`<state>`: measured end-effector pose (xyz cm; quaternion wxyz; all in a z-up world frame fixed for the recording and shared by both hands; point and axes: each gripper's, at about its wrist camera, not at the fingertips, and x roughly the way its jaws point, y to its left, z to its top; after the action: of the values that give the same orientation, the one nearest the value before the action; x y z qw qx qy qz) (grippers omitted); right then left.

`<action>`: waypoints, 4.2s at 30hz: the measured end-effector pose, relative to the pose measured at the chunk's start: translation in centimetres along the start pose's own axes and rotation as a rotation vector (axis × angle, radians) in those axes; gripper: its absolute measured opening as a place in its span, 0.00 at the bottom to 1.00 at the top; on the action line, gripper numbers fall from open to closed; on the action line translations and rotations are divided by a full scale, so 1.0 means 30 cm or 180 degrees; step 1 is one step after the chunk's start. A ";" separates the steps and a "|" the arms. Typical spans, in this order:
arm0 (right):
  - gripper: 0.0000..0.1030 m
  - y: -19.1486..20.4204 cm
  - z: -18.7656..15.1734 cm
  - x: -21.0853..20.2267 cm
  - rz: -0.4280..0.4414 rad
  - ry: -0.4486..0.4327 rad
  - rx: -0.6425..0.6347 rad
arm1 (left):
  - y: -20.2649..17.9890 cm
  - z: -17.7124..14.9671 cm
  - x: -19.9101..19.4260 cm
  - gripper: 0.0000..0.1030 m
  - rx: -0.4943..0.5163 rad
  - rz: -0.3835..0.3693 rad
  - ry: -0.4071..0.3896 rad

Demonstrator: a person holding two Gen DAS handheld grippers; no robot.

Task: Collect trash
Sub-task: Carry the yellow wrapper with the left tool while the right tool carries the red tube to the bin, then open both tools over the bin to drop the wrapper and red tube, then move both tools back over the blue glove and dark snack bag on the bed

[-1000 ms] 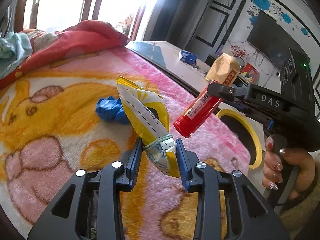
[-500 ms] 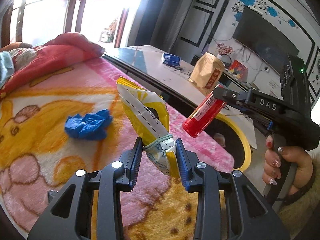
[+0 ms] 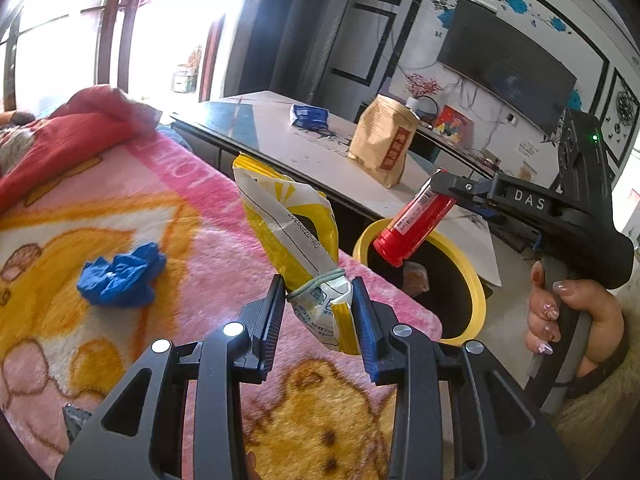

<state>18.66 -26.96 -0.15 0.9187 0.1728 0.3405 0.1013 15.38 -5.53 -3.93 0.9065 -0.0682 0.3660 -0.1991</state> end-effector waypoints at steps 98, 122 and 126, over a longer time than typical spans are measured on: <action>0.65 -0.480 0.032 -0.109 -0.1035 -0.0301 0.0597 | -0.388 0.066 0.370 0.93 0.0510 -0.0400 0.0238; 0.70 -0.110 -0.016 -0.049 -0.0203 -0.0150 -0.0140 | -0.054 0.060 0.066 0.93 -0.0029 0.0348 -0.0311; 0.70 -0.027 -0.041 -0.018 -0.0073 -0.0049 -0.0311 | 0.014 0.045 0.011 0.93 -0.0122 0.0476 -0.0380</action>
<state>17.49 -27.55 -1.01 0.9297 0.1246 0.3300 0.1059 16.67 -5.33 -3.27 0.9376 -0.0698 0.3191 -0.1195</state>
